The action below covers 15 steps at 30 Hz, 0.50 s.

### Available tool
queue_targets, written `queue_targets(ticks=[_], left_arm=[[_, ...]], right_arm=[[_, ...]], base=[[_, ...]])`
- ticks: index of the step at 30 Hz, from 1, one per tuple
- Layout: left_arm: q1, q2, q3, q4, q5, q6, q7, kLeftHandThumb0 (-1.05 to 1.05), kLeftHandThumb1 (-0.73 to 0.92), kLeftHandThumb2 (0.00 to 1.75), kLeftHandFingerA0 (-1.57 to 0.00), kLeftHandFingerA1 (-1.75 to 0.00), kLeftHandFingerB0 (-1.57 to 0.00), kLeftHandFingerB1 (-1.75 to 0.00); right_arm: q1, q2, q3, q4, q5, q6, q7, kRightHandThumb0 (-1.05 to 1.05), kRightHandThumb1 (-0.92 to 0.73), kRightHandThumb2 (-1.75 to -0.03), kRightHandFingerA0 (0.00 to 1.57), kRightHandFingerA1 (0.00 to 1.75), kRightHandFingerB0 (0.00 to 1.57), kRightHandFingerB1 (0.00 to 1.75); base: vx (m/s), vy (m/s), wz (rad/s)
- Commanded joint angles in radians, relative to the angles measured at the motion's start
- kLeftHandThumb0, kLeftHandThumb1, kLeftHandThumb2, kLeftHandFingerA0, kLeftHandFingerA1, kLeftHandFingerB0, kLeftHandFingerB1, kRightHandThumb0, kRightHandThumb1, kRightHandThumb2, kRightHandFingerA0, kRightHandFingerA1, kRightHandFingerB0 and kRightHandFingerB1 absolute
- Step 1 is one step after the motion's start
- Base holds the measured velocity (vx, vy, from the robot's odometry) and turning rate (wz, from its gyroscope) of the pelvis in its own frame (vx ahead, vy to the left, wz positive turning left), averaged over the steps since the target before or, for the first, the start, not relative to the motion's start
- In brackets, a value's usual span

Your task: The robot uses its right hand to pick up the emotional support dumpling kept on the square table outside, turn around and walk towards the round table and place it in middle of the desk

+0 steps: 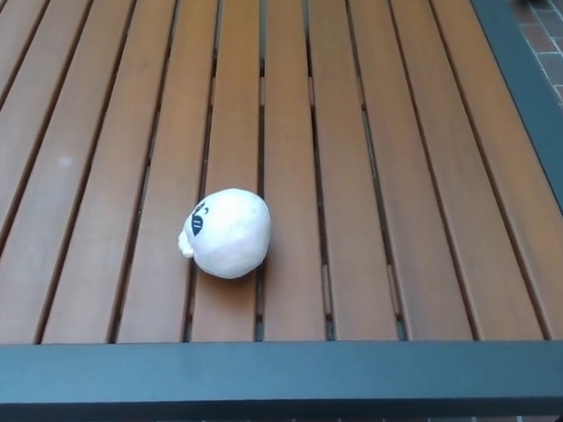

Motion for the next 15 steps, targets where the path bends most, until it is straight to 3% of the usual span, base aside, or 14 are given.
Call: queue_targets(ticks=[1,3,4,7,9,13,15], left_arm=[[-0.006,0.036,0.031,-0.007,-0.034,-0.077,-0.004,-0.09,0.43,1.06,-1.00,-1.09,-0.91,-0.85],[0.009,0.034,0.024,-0.007,-0.022,-0.088,-0.002,-0.09,0.43,1.06,-1.00,-1.09,-0.91,-0.85],[0.009,0.031,0.025,-0.004,-0.022,-0.088,-0.005,-0.09,0.43,1.04,-1.00,-1.09,-0.91,-0.84],[0.002,0.023,0.030,-0.001,-0.027,-0.085,-0.007,-0.10,0.46,0.97,-0.99,-1.14,-0.92,-0.80],[0.006,0.018,0.026,-0.002,-0.025,-0.090,-0.016,-0.12,0.42,1.01,-1.04,-1.10,-0.89,-0.86],[0.010,0.016,0.027,-0.004,-0.026,-0.096,-0.021,-0.12,0.42,1.01,-1.04,-1.10,-0.89,-0.86],[0.005,0.009,0.032,-0.005,-0.032,-0.090,-0.019,-0.10,0.44,1.01,-1.05,-1.10,-0.90,-0.87]], right_arm=[[-0.077,-0.057,-0.004,-0.479,0.119,0.319,0.056,-0.93,-0.57,-0.92,0.00,0.07,0.15,0.15],[-0.153,-0.095,0.038,-0.598,0.086,0.410,0.073,-0.93,-0.57,-0.92,0.00,0.07,0.15,0.15],[-0.224,-0.120,0.085,-0.674,0.081,0.472,0.105,-1.00,-0.62,-0.97,0.00,0.09,0.11,0.00],[-0.345,-0.139,0.169,-0.801,0.102,0.598,0.167,-0.94,-0.58,-0.96,0.00,0.15,0.01,0.03],[-0.504,-0.085,0.302,-0.855,0.086,0.674,0.239,-1.01,-0.61,-1.00,0.00,0.10,0.00,0.00],[-0.541,-0.072,0.338,-0.882,0.069,0.716,0.259,-1.01,-0.61,-1.00,0.00,0.10,0.00,0.00],[-0.693,0.036,0.532,-0.890,-0.069,0.768,0.370,-1.05,-0.63,-1.03,0.00,0.07,0.00,0.01]], base=[[0.00,0.000,0.00],[0.00,0.000,0.00],[0.00,0.000,0.00],[0.00,0.000,0.00],[0.00,0.000,0.00],[0.00,0.000,0.00],[-0.01,-0.001,0.04]])
